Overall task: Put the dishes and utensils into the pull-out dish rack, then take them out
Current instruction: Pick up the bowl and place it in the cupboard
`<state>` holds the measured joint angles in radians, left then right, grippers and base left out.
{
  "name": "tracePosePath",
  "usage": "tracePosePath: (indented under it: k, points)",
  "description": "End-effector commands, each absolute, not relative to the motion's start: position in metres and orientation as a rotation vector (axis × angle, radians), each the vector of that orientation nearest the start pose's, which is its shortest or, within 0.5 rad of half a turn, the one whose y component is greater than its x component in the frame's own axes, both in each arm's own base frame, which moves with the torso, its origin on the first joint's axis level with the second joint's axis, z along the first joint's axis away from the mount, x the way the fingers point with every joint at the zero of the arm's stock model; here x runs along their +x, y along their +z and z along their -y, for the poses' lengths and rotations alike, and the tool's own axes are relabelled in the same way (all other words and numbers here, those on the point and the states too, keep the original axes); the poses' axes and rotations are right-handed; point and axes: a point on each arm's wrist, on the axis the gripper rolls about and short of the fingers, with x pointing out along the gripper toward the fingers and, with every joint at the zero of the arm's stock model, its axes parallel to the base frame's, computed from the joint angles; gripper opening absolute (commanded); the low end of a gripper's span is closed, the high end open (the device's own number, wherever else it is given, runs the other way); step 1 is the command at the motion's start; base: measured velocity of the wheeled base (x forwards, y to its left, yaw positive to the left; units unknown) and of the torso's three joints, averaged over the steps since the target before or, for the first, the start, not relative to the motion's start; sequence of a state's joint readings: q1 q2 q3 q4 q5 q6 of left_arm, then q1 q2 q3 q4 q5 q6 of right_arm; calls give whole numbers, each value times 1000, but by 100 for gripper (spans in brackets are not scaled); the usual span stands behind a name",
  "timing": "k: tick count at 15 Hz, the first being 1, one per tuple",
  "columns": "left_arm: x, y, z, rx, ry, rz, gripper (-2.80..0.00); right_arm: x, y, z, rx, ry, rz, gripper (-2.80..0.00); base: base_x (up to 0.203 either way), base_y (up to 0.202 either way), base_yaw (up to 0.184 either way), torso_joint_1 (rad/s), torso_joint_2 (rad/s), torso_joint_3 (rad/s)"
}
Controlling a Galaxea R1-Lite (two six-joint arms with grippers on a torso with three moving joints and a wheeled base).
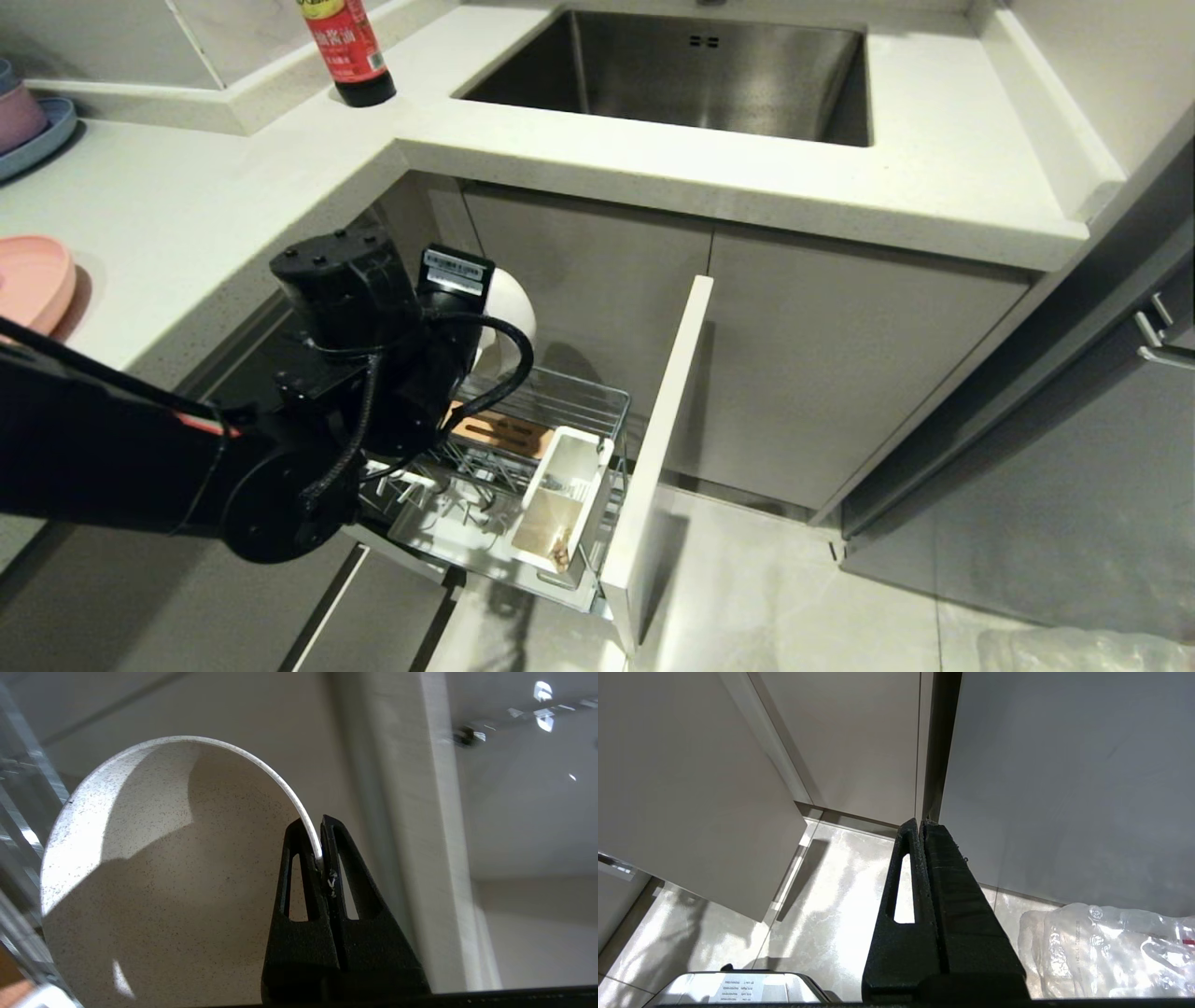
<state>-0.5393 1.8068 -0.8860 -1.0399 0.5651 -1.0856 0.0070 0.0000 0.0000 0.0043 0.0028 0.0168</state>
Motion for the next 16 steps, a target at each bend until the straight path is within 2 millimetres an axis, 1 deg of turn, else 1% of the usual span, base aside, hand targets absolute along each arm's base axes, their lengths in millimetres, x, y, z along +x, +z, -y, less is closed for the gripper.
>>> tracePosePath:
  k: [1, 4, 8, 10, 12, 16]
  points:
    - [316, 180, 158, -1141, 35, 83, -280, -23, 75, 0, 17, 11, -4, -280, 0, 0, 0, 0, 0, 0]
    - [331, 170, 150, -1211, 22, 159, -280, -23, 75, 0, 17, 11, -3, -280, 0, 0, 0, 0, 0, 0]
    - [346, 153, 142, -1231, 28, 157, -280, -23, 75, 0, 17, 11, -5, -280, 0, 0, 0, 0, 0, 0]
    - [350, 147, 142, -1241, 35, 151, -280, -23, 75, 0, 17, 11, -4, -280, 0, 0, 0, 0, 0, 0]
    - [357, 136, 143, -1265, 33, 134, -280, -23, 75, 0, 17, 11, -5, -280, 0, 0, 0, 0, 0, 0]
    - [366, 127, 145, -1283, 10, 165, -280, -23, 75, 0, 17, 11, -3, -280, 0, 0, 0, 0, 0, 0]
